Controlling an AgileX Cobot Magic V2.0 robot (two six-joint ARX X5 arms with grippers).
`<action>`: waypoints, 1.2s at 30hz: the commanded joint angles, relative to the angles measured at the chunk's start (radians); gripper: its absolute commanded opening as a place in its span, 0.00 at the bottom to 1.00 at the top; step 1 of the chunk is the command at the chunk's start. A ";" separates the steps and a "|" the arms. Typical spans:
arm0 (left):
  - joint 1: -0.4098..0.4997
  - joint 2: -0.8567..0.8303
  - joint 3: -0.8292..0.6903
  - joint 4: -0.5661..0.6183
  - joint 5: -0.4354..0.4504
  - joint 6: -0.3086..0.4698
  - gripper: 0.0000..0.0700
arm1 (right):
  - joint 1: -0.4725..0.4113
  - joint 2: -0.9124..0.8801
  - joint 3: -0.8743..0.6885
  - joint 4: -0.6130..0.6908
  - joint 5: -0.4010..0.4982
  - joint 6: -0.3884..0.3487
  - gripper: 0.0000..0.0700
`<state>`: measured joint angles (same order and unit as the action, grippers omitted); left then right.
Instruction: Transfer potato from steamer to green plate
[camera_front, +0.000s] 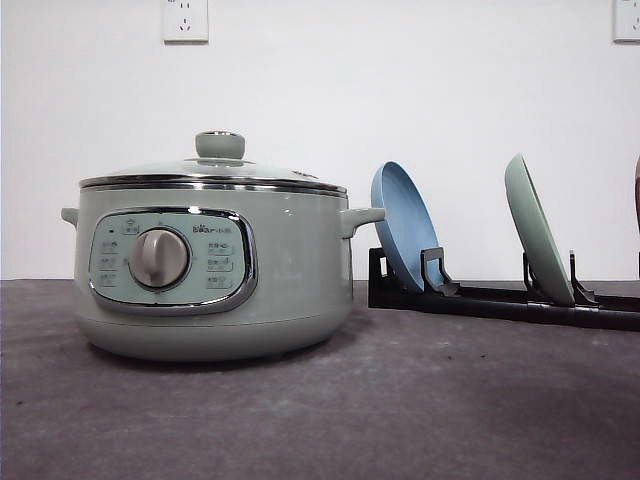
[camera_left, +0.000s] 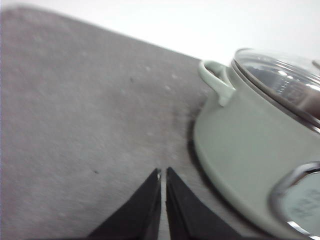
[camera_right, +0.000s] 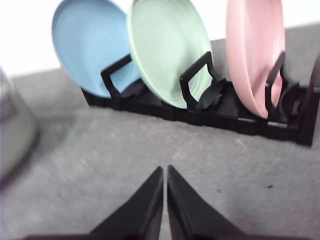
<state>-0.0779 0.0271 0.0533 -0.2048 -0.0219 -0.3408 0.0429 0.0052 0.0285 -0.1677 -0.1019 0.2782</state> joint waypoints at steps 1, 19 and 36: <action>-0.012 0.017 0.051 0.018 0.004 -0.071 0.02 | 0.001 -0.001 0.040 0.020 0.009 0.125 0.00; -0.094 0.555 0.716 -0.143 0.136 0.040 0.01 | 0.001 0.312 0.636 -0.308 -0.138 0.097 0.00; -0.162 0.858 1.042 -0.436 0.428 0.279 0.02 | 0.040 0.703 0.954 -0.474 -0.501 -0.226 0.00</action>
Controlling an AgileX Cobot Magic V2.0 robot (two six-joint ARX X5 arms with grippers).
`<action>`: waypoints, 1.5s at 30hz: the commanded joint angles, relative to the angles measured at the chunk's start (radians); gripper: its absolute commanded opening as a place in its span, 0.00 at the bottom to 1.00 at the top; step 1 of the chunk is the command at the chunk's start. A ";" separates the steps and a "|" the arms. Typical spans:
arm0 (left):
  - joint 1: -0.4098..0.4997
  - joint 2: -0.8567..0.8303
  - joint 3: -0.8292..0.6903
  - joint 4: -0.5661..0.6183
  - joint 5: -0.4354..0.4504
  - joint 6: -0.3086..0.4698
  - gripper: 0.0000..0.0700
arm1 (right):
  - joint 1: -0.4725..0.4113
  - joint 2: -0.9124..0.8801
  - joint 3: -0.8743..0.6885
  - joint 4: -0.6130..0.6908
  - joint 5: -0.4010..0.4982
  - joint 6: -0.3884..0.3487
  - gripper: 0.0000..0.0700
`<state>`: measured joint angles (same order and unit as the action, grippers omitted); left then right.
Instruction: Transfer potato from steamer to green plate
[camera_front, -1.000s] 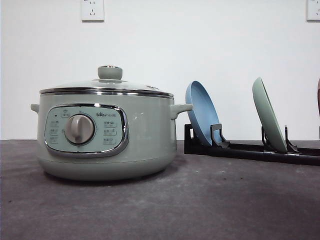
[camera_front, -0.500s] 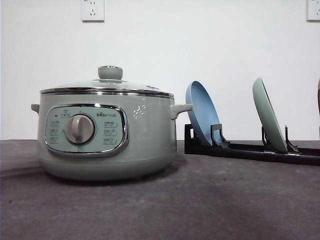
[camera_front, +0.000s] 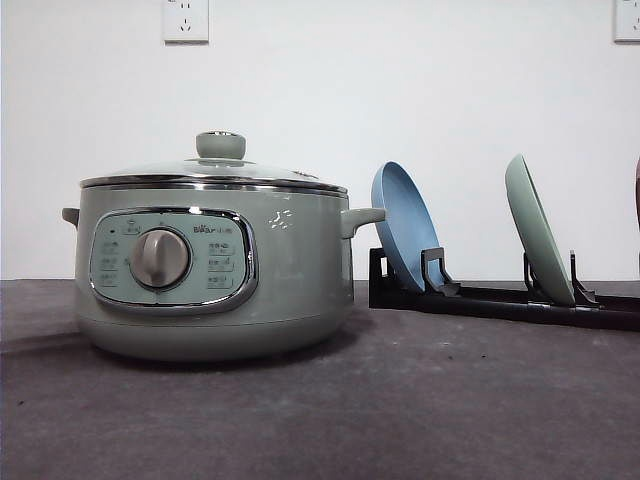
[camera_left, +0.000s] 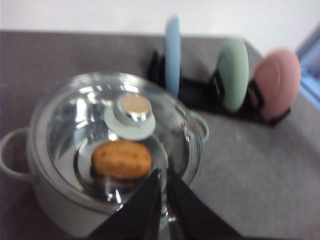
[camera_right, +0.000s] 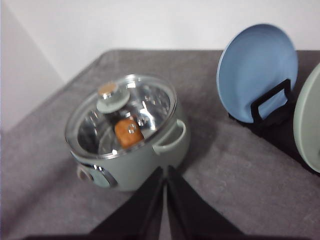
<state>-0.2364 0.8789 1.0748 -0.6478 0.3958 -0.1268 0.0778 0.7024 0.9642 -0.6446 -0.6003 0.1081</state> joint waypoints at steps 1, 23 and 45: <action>-0.006 0.014 0.021 -0.001 0.010 0.073 0.02 | 0.013 0.018 0.018 0.003 -0.003 -0.064 0.00; -0.006 0.032 0.021 -0.015 0.010 0.073 1.00 | 0.052 0.048 0.018 0.019 0.006 -0.064 0.84; -0.007 0.033 0.021 -0.017 0.010 0.055 1.00 | 0.039 0.319 0.204 0.031 0.113 0.144 0.84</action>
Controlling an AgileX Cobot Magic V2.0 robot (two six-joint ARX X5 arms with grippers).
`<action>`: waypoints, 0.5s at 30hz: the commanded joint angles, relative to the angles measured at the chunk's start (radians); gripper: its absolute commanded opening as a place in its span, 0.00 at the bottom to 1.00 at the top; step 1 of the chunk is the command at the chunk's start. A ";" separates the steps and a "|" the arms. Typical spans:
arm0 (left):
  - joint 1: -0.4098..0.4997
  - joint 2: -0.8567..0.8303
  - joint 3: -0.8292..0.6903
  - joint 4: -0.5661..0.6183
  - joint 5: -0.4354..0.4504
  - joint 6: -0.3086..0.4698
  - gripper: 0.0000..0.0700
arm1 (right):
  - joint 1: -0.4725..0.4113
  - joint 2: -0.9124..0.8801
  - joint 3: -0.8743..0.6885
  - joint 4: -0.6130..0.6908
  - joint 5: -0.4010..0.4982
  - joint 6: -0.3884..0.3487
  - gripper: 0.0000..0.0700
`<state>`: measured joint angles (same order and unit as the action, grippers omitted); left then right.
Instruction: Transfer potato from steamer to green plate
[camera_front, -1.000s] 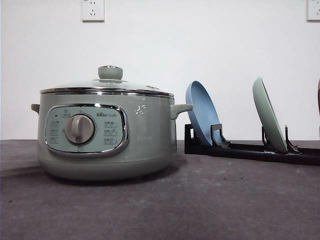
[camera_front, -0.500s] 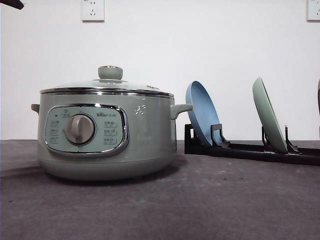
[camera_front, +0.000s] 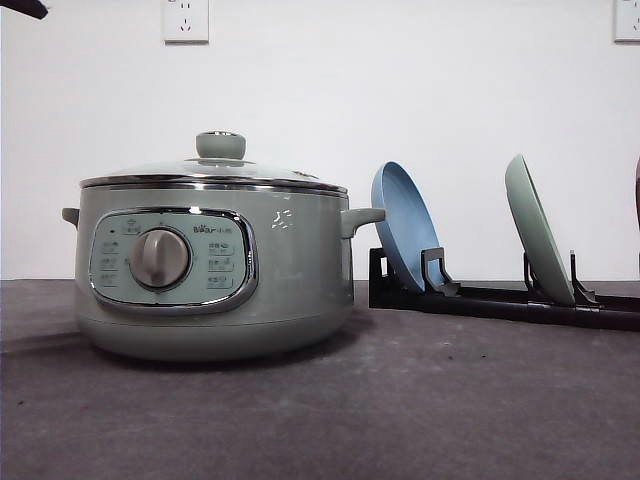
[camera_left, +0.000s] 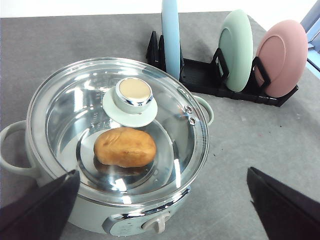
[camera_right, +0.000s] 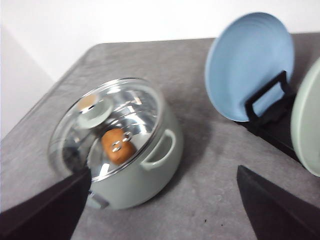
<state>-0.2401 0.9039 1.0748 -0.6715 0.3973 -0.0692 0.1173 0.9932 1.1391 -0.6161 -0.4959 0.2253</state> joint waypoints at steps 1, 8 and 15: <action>-0.003 0.008 0.021 0.006 0.008 -0.003 1.00 | -0.005 0.073 0.066 -0.011 0.024 0.027 0.84; -0.003 0.008 0.020 0.006 0.008 0.005 1.00 | -0.050 0.346 0.279 -0.041 0.060 0.041 0.84; -0.003 0.008 0.020 0.005 0.008 0.005 1.00 | -0.099 0.586 0.421 -0.027 0.061 0.052 0.84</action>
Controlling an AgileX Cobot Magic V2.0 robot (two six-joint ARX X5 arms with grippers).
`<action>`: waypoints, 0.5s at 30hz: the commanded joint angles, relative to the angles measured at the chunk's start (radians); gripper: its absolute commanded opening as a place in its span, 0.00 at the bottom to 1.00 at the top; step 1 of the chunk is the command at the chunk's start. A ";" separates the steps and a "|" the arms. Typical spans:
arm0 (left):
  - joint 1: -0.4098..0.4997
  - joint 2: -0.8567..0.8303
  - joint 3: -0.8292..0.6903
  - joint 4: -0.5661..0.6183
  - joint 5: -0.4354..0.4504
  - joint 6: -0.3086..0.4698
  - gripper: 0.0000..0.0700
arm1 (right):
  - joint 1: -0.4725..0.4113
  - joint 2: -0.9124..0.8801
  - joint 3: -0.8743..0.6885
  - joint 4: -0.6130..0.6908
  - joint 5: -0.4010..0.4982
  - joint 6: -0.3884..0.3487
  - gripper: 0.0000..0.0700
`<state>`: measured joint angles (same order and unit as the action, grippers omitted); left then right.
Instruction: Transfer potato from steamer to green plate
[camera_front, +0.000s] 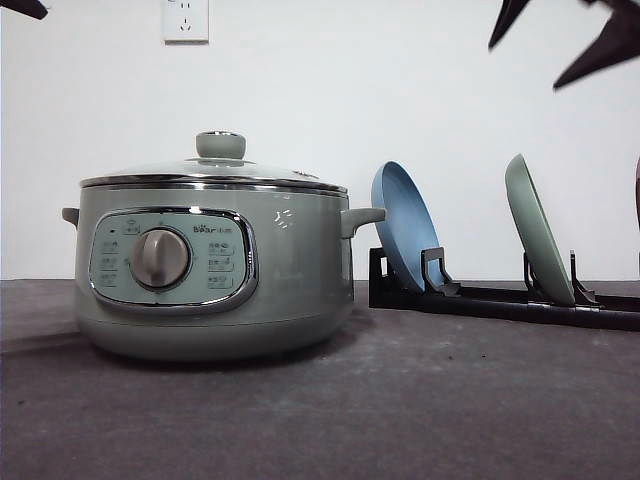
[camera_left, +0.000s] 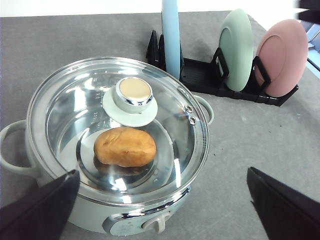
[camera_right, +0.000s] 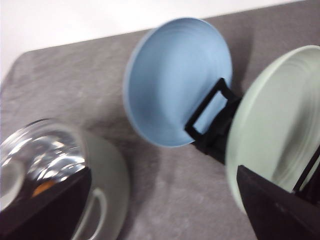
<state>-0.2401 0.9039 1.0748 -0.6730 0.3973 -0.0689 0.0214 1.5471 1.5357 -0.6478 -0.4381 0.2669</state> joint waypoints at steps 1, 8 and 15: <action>-0.004 0.008 0.020 0.006 0.008 0.005 1.00 | -0.008 0.058 0.032 0.015 0.003 0.010 0.84; -0.004 0.008 0.020 -0.014 0.008 0.005 1.00 | -0.023 0.176 0.040 0.087 0.010 0.013 0.74; -0.004 0.008 0.020 -0.016 0.008 0.004 1.00 | -0.024 0.231 0.040 0.145 0.010 0.013 0.63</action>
<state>-0.2404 0.9039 1.0748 -0.6970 0.3973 -0.0689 -0.0025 1.7570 1.5490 -0.5189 -0.4267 0.2710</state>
